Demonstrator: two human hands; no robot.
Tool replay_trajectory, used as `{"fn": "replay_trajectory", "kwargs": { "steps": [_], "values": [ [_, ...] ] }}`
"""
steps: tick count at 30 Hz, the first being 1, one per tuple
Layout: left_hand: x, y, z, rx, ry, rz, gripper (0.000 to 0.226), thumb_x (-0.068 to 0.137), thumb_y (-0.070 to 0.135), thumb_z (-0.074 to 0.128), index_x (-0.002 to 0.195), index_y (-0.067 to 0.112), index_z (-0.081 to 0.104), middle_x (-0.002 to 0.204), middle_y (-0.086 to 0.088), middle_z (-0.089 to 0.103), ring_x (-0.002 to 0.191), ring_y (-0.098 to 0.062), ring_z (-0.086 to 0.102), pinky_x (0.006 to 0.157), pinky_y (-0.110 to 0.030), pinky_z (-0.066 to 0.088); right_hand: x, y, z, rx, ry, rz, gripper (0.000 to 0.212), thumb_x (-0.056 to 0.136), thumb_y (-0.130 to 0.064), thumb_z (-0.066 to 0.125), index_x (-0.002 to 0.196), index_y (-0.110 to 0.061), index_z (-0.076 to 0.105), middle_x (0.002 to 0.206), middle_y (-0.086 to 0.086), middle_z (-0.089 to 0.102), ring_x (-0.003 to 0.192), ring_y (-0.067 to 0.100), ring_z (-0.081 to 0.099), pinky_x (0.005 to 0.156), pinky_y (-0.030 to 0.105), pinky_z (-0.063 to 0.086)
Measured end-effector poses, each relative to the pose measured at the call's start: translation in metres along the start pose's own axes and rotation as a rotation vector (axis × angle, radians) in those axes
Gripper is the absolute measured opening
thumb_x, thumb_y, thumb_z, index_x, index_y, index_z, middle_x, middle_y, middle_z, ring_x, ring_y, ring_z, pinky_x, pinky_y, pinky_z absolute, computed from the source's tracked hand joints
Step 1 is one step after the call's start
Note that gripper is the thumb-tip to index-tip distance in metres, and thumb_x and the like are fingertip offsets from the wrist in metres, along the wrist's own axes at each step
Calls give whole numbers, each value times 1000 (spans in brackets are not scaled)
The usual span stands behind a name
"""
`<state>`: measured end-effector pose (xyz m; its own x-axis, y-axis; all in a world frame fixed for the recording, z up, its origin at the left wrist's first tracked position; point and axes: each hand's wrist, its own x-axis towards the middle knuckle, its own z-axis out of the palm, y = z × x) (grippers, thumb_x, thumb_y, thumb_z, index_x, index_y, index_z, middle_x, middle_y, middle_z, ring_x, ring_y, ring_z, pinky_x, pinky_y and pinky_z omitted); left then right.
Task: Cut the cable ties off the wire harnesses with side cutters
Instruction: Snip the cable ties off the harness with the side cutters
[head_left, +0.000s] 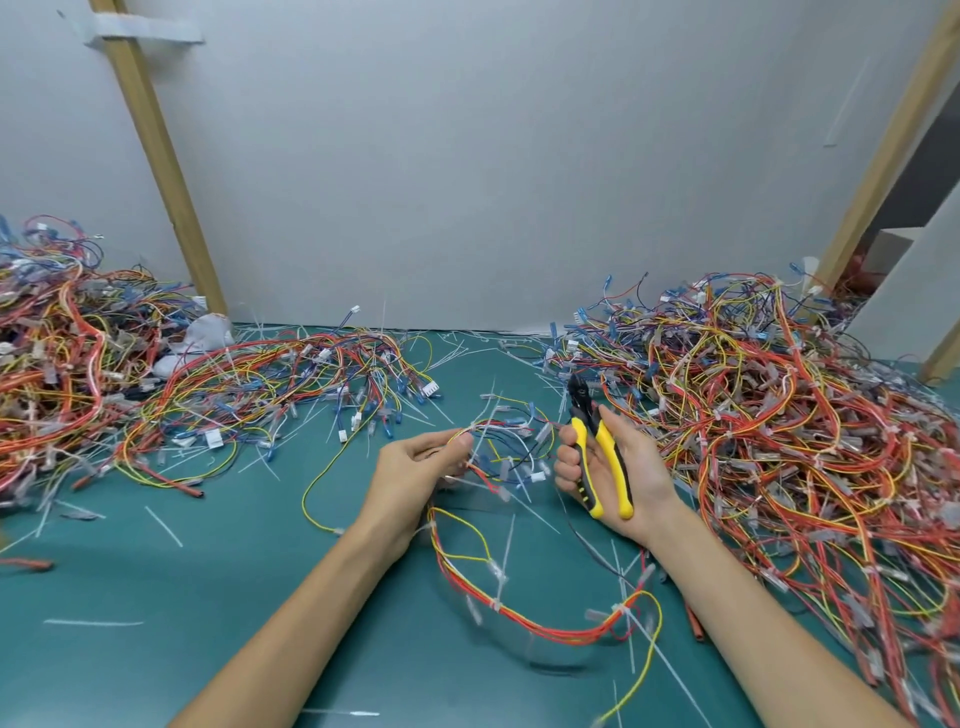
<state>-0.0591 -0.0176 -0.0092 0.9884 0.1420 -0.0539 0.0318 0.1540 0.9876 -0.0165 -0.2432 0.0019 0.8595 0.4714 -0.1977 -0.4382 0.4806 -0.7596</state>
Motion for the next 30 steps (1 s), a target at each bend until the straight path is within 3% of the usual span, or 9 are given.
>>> {"fn": "replay_trajectory", "kwargs": {
  "steps": [3, 6, 10, 14, 20, 30],
  "values": [
    [2, 4, -2, -139, -54, -98, 18, 86, 17, 69, 97, 3, 74, 73, -5, 70, 61, -11, 62, 69, -22, 53, 2, 1, 1, -38, -11, 16, 53, 98, -53, 36, 79, -7, 56, 66, 9, 46, 56, 21, 43, 52, 29, 41],
    [5, 9, -8, -233, -119, -166, 14, 87, 13, 66, 80, 7, 77, 68, -5, 66, 57, -14, 60, 68, -23, 53, 2, 1, 0, -30, -7, 18, 53, 98, -54, 36, 80, -7, 56, 66, 8, 45, 56, 20, 44, 53, 29, 40],
    [5, 9, -9, -231, -200, -140, 15, 92, 7, 58, 96, 0, 71, 62, -1, 59, 51, -8, 54, 66, -21, 53, 2, 2, -2, -24, -19, 6, 54, 96, -54, 38, 81, -7, 59, 70, 9, 50, 59, 20, 49, 56, 30, 45],
    [2, 5, -2, -171, -180, -49, 15, 93, 8, 57, 100, -1, 68, 72, -2, 63, 60, -7, 60, 64, -17, 53, 0, 4, -2, 25, 20, -35, 54, 94, -53, 42, 92, -3, 65, 80, 14, 62, 68, 25, 62, 65, 34, 54],
    [2, 6, -6, -250, -158, -81, 20, 98, 10, 49, 99, -5, 62, 92, -12, 71, 75, -15, 69, 69, -20, 57, -1, 3, -1, -19, 35, -29, 55, 95, -53, 39, 82, -6, 64, 68, 10, 56, 56, 21, 54, 52, 29, 49],
    [5, 8, -6, -267, -137, -120, 20, 98, 13, 50, 90, 2, 65, 74, -4, 66, 66, -13, 66, 62, -19, 56, -1, 2, 0, -3, 16, -25, 56, 97, -53, 38, 79, -6, 62, 68, 10, 53, 57, 21, 51, 54, 30, 46]
  ]
}}
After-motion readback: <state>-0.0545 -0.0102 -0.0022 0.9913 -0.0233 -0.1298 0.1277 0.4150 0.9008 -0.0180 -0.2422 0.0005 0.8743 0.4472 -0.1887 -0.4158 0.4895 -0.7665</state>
